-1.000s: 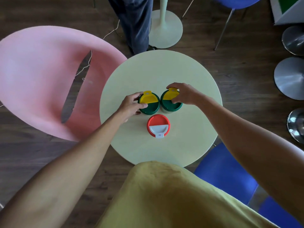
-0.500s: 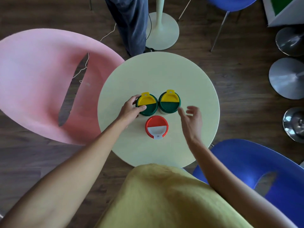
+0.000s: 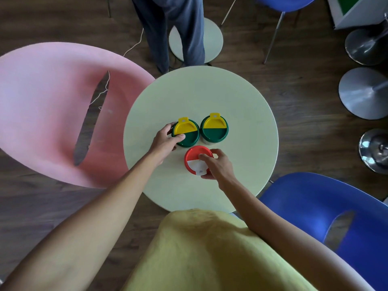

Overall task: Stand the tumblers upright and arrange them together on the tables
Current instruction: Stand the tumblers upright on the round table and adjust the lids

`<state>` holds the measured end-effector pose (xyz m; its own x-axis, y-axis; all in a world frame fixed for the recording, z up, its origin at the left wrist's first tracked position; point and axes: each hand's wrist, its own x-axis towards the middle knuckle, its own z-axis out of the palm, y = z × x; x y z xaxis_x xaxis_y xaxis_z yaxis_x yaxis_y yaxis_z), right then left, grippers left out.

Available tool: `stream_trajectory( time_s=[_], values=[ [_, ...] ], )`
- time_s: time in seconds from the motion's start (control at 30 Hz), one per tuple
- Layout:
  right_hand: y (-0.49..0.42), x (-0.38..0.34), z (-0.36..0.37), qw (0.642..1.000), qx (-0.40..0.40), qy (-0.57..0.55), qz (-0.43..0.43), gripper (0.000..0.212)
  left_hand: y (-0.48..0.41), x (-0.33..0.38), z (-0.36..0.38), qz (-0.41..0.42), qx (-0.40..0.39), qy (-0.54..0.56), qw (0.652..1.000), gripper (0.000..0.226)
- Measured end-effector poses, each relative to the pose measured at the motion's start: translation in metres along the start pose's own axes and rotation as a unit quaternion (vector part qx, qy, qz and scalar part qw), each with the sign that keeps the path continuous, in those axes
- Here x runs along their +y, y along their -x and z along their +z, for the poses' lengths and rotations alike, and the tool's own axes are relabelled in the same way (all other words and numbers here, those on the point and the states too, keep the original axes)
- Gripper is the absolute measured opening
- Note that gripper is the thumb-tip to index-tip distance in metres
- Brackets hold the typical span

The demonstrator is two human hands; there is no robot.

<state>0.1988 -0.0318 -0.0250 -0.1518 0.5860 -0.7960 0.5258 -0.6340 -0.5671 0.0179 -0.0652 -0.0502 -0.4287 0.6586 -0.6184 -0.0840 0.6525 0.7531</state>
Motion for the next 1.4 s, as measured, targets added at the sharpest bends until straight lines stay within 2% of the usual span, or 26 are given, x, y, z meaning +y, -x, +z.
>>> stream_trajectory(
  time_s=[0.17, 0.47, 0.87, 1.2, 1.3, 1.4],
  values=[
    [-0.001, -0.002, -0.001, 1.0, 0.018, -0.022, 0.001, 0.04, 0.0, 0.0, 0.0, 0.003, -0.002, -0.004, 1.0, 0.047],
    [-0.002, 0.001, -0.006, 0.998, 0.03, -0.05, 0.009, 0.036, 0.002, 0.0, 0.0, 0.006, 0.002, 0.002, 1.0, 0.047],
    [-0.005, -0.004, -0.009, 0.997, 0.051, -0.058, 0.019, 0.036, 0.004, 0.003, -0.001, -0.004, 0.0, 0.001, 1.0, 0.051],
    [-0.007, -0.001, -0.014, 0.998, 0.051, -0.031, -0.005, 0.036, 0.005, 0.003, 0.0, -0.013, -0.001, -0.021, 1.0, 0.051],
    [-0.009, 0.003, -0.018, 0.999, 0.051, -0.005, -0.01, 0.044, 0.01, 0.004, 0.0, 0.031, 0.046, -0.073, 0.996, 0.052],
    [-0.011, 0.004, -0.027, 0.995, 0.068, 0.039, -0.057, 0.051, 0.022, 0.007, 0.004, 0.177, 0.178, -0.148, 0.957, 0.043]
  ],
)
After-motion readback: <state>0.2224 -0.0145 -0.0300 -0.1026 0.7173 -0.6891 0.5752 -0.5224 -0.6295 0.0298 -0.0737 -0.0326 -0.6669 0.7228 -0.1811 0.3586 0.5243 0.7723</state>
